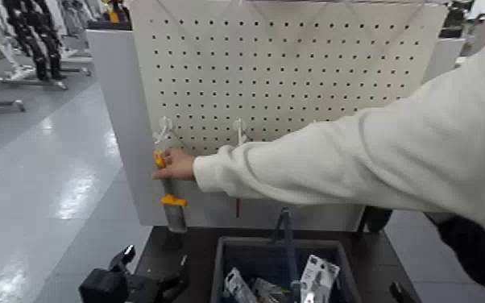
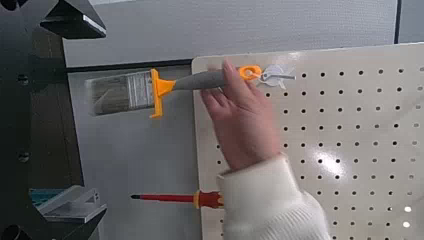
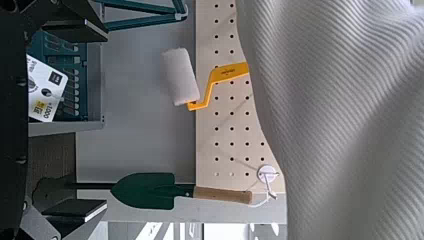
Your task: Put the yellow paint brush into the crate.
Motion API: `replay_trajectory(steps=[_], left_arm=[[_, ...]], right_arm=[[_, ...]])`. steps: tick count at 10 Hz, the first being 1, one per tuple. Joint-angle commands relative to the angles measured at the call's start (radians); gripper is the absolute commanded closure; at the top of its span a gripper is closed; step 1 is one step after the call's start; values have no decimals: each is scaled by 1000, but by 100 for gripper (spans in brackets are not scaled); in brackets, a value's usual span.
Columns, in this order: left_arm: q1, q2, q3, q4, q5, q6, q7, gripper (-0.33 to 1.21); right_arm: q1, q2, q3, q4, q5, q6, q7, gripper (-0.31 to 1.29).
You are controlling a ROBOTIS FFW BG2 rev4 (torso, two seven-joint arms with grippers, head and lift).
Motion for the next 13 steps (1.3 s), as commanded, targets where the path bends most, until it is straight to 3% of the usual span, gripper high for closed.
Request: replay_trajectory(steps=[1, 4, 7, 10, 11, 13], left_arm=[[0, 0, 0, 1, -1, -3, 2, 10], [0, -1, 20, -1, 8, -3, 0, 11], [-44, -24, 127, -1, 18, 85, -175, 11], [-104, -28, 207, -1, 12, 158, -291, 11], [-125, -26, 228, 1, 8, 184, -321, 11], [-187, 6, 236, 18, 8, 233, -376, 11]], right_arm=[[0, 0, 0, 0, 0, 0, 0, 13], [2, 2, -2, 0, -2, 0, 0, 13], [3, 3, -2, 0, -2, 0, 0, 13], [2, 3, 2, 0, -3, 3, 0, 13], [2, 3, 2, 0, -3, 1, 0, 13], [2, 3, 3, 0, -5, 1, 0, 13]])
